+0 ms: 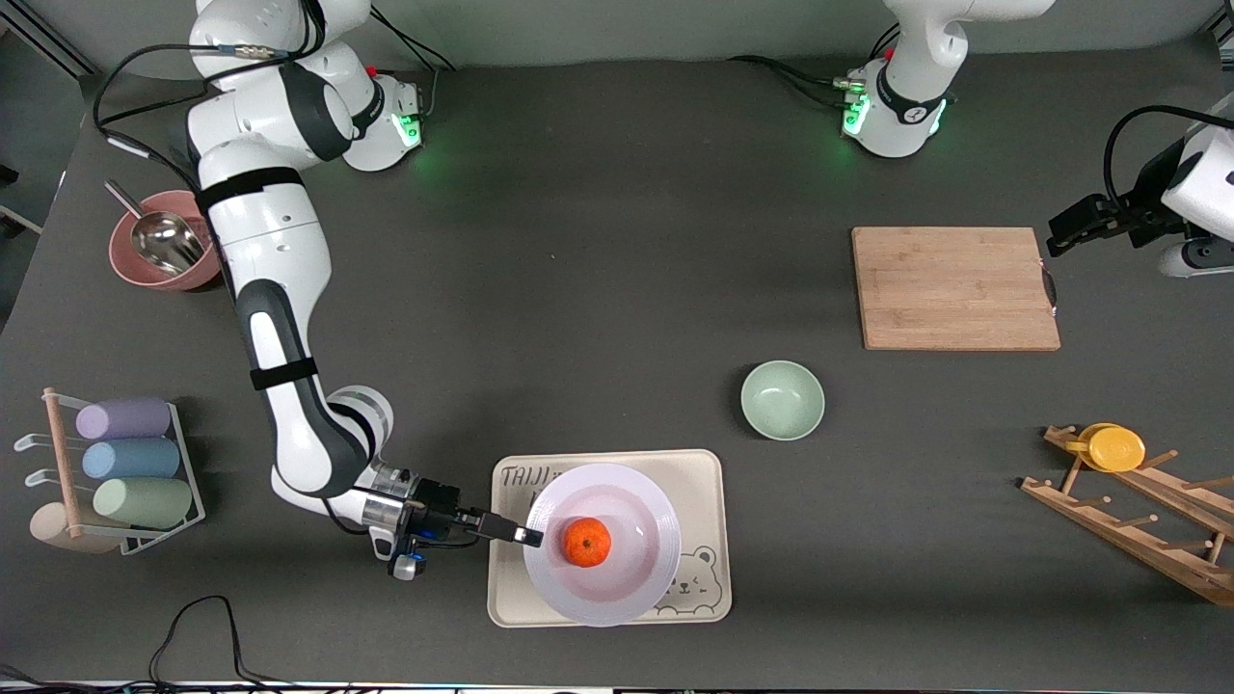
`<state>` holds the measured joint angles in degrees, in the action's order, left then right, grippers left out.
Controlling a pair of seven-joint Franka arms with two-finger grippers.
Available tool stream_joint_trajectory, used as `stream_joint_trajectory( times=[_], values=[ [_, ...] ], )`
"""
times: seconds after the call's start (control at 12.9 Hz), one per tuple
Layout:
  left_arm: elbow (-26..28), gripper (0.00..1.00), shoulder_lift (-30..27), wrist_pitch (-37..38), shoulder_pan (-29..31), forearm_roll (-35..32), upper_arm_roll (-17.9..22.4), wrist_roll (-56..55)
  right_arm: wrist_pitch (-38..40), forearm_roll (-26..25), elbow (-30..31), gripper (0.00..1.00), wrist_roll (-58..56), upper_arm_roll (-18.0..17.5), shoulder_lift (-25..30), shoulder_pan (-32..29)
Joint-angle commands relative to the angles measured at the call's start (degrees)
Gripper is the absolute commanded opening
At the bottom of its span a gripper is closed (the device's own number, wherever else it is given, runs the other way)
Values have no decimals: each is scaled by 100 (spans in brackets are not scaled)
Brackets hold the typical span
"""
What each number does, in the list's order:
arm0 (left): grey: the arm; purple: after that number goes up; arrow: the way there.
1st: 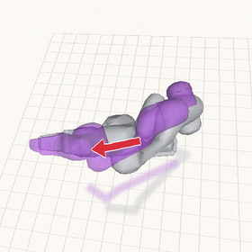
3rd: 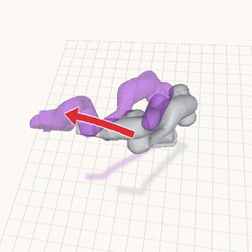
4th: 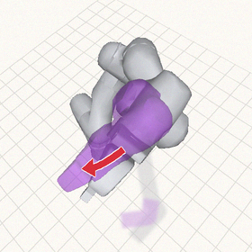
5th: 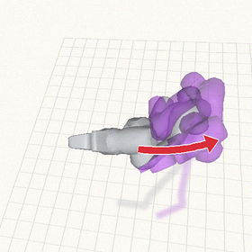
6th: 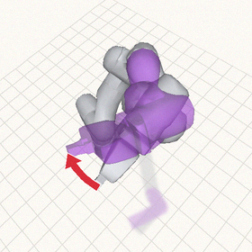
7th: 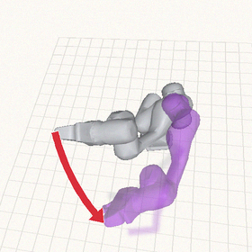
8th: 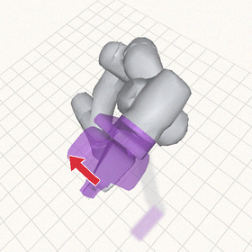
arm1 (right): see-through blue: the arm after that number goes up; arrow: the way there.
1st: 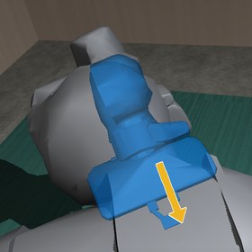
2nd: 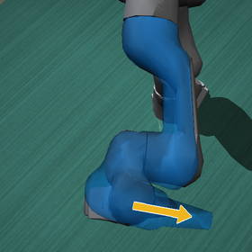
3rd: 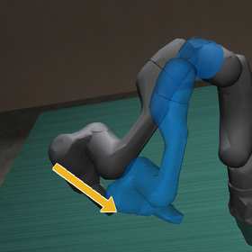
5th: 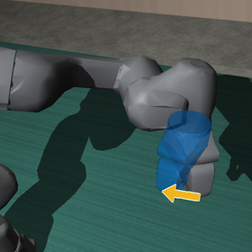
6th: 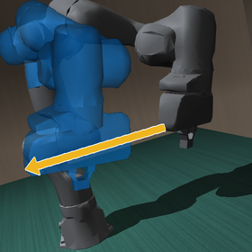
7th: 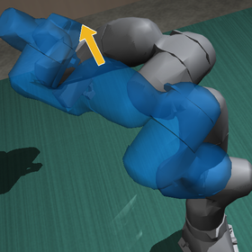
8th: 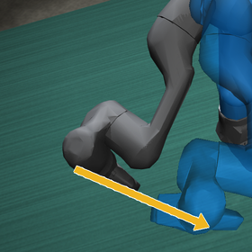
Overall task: Place orange and plate with both arms
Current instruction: 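Slide the plate with the right gripper onto the bear tray, then open the right gripper and release the plate rim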
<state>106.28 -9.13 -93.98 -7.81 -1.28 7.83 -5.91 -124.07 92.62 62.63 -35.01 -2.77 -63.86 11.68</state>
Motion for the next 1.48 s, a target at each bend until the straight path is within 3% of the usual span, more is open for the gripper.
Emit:
stream_joint_trajectory(
  times=[0.0,0.85,1.01,1.09,1.4],
  values=[
    [139,100,-125,-112,-10,-74,17,116,-283,-113,-506,0,82,-66,-390,53],
    [148,100,-116,-112,-1,-74,17,107,-310,-139,-120,0,-349,-66,-549,106],
    [157,100,-116,-121,-10,-74,17,107,-310,-157,-41,29,-358,-57,-540,106],
    [157,100,-116,-121,-10,-74,17,107,-319,-157,-6,38,-358,-48,-523,115],
    [165,100,-107,-138,-1,-74,26,107,-328,-596,47,39,-191,-22,-356,89]
  ],
)
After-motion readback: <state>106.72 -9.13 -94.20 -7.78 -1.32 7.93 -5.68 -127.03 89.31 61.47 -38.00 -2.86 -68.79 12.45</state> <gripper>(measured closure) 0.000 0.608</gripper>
